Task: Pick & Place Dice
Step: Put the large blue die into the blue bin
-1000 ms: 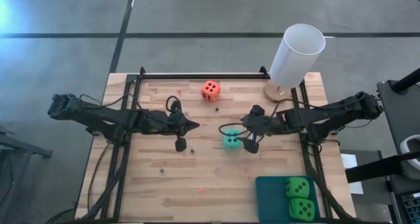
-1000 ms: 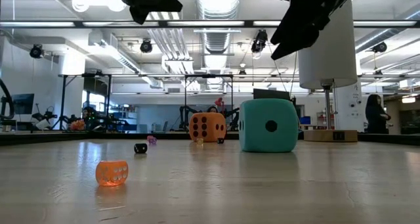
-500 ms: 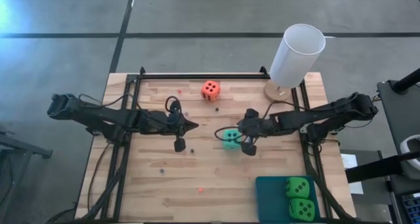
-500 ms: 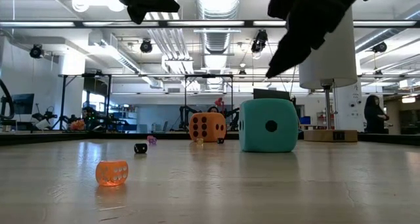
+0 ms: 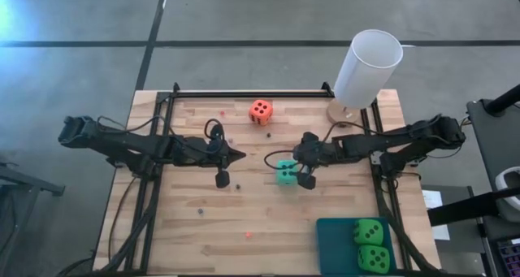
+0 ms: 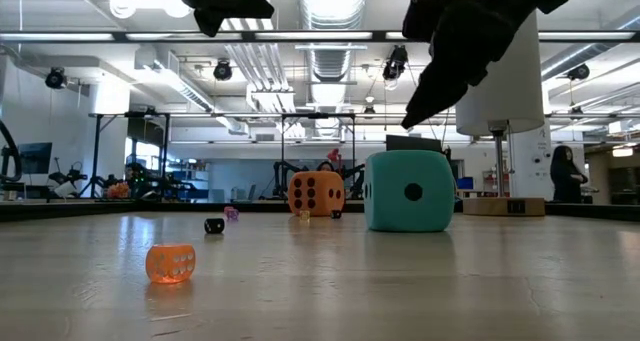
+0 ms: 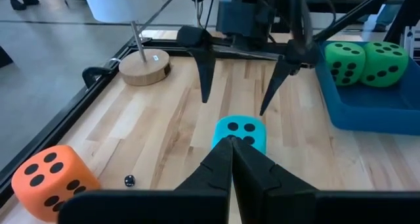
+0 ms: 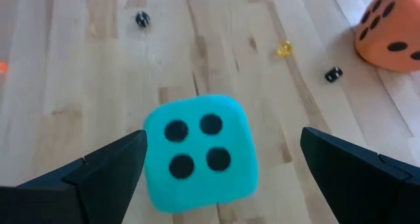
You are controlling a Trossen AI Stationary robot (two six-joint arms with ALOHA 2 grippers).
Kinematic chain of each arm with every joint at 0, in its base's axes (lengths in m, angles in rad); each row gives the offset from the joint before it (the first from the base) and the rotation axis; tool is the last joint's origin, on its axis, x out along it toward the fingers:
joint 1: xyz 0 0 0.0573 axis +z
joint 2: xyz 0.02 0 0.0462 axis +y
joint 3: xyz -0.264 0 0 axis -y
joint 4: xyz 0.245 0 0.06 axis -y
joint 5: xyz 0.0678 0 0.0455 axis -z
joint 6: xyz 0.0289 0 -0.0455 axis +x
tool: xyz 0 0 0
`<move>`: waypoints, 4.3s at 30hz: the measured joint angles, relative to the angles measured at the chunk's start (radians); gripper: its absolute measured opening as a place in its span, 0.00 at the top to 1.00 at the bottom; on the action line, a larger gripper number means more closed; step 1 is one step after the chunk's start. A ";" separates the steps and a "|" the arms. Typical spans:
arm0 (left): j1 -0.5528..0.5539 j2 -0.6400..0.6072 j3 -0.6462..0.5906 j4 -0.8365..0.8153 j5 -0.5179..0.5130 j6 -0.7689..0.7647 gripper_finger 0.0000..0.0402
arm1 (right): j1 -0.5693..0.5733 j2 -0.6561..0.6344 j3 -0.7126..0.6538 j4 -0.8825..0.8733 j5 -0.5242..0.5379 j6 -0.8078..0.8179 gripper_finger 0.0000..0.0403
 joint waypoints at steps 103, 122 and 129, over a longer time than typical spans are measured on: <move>0.001 0.001 -0.006 -0.004 0.000 0.002 0.96 | -0.036 0.122 -0.033 0.068 -0.139 -0.078 0.01; 0.001 0.001 -0.006 -0.004 0.000 0.002 0.96 | -0.037 0.122 -0.051 0.084 -0.136 -0.077 0.01; 0.000 0.001 -0.006 -0.004 0.000 0.002 0.96 | -0.037 0.122 -0.051 0.092 -0.136 -0.084 0.01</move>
